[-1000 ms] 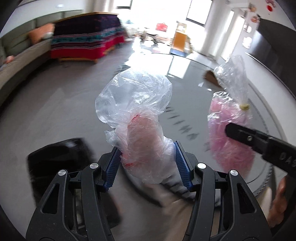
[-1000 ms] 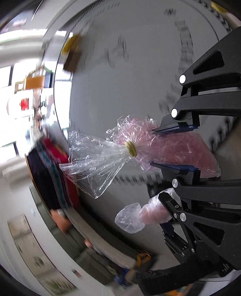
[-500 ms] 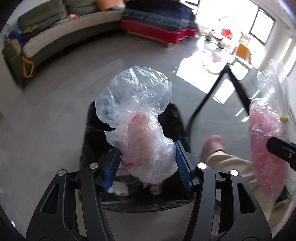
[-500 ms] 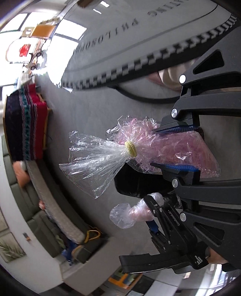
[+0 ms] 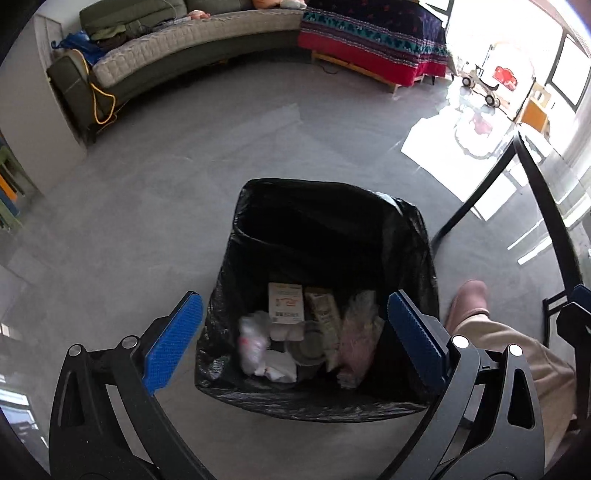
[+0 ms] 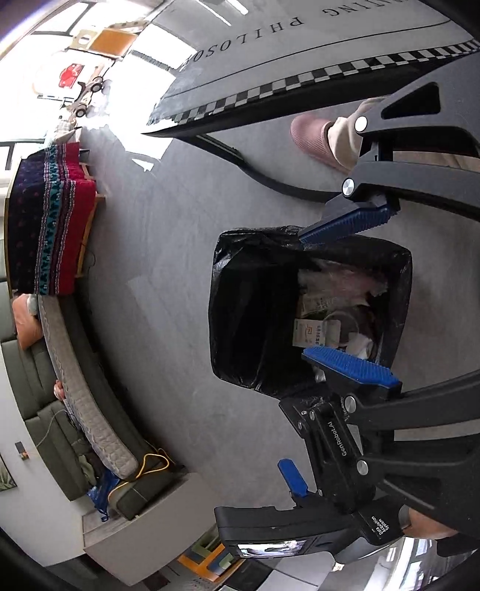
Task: Collect trash
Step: 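Move both open tools back toward the mat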
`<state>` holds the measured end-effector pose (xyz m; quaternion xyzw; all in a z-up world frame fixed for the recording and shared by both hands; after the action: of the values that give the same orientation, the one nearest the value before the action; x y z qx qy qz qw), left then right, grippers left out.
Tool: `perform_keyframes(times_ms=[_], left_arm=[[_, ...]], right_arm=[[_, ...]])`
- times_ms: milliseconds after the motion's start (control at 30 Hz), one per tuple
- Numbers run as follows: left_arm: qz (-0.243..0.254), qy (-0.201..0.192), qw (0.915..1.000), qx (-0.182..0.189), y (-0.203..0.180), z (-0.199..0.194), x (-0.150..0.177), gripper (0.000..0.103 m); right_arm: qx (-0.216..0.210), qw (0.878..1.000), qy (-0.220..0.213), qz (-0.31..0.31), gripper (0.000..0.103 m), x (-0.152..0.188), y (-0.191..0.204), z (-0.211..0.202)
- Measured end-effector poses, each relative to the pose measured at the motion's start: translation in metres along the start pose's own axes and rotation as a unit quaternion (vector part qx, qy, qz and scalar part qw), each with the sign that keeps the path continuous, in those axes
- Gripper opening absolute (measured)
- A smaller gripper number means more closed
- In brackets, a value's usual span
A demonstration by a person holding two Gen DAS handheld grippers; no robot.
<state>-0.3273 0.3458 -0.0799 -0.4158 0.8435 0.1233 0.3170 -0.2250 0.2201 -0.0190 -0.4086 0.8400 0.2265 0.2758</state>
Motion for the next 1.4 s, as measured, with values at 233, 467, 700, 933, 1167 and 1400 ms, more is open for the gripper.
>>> perform_keyframes(times_ms=[233,467,700,933,1167,1400], left_arm=[[0.028,-0.008,0.9993,0.021,-0.024,-0.004,-0.005,0.097],[0.061,-0.021,0.9956,0.067,-0.084,-0.017,-0.022,0.097],[0.11,-0.044,0.9857,0.12,-0.17,-0.04,-0.048,0.097],[0.171,-0.052,0.9686,0.172,-0.273,-0.053,-0.059,0.097],[0.222,-0.039,0.9517,0.209,-0.367,-0.051,-0.05,0.097],[0.264,-0.022,0.9341,0.239,-0.458,-0.05,-0.038,0.097]], right_arm=[[0.003,0.999,-0.02,0.039,0.059,0.004,-0.031,-0.018],[0.018,0.996,-0.045,0.073,0.059,-0.005,-0.073,-0.041],[0.05,0.99,-0.072,0.107,0.059,-0.015,-0.133,-0.071],[0.11,0.98,-0.088,0.142,0.059,-0.017,-0.226,-0.106],[0.158,0.965,-0.092,0.188,0.059,-0.008,-0.314,-0.131],[0.195,0.95,-0.094,0.226,0.059,0.0,-0.393,-0.147]])
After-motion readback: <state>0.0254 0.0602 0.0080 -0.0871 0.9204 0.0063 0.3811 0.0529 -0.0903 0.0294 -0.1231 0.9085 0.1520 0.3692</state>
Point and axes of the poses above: each gripper's, at about its wrist camera, not at the fingertips, and z roughly the way its jaws point, y to its left, x to its underside, the point moved 8 cm from there along z, roughly the way its jaws point, and after that the axes turned 9 degrees about -y, right-handed, at the moved point
